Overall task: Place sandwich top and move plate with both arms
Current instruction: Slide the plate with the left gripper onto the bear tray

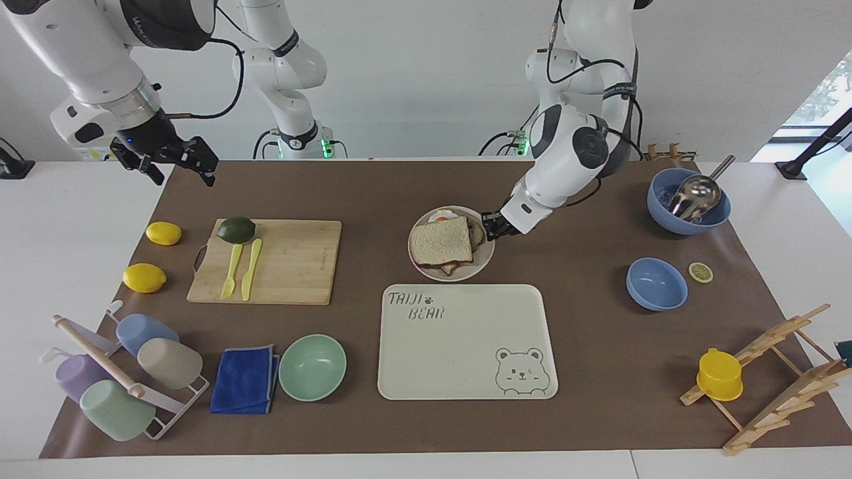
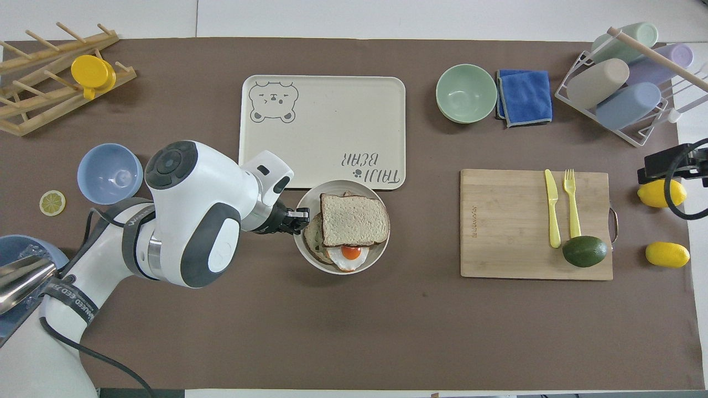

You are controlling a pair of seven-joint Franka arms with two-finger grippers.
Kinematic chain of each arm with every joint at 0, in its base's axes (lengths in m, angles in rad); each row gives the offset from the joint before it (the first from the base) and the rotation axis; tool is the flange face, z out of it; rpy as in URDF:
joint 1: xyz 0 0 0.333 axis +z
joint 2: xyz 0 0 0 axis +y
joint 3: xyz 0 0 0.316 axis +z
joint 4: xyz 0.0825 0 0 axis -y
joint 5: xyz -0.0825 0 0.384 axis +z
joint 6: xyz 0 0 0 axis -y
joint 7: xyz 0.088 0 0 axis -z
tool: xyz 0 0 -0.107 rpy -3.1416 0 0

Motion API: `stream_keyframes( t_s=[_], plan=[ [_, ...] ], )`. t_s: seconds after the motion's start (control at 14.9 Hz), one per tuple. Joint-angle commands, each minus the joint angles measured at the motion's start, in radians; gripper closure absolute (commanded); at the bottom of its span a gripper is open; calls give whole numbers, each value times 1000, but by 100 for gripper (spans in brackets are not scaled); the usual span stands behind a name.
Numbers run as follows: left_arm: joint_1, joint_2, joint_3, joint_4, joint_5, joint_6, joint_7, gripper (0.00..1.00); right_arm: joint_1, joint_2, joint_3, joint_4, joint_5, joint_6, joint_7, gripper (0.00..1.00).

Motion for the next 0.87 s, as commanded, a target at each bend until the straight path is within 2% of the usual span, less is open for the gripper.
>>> stream_keyframes(
  t_s=[0.0, 0.27, 0.4, 0.6, 0.8],
  plan=[
    [39, 83, -1, 136, -23, -42, 23, 100, -2, -3, 7, 11, -8, -18, 13, 0],
    [55, 271, 1, 363, -32, -60, 12, 100, -2, -5, 7, 11, -6, -18, 13, 0],
    [53, 353, 4, 417, -35, -34, 12, 100, -2, -5, 7, 11, -8, -18, 13, 0],
    [58, 414, 5, 457, -32, 16, 14, 100, -2, -3, 7, 11, -8, -18, 13, 0],
    [61, 417, 5, 446, -29, 89, 15, 100, -2, -3, 7, 11, -6, -18, 13, 0]
  ],
)
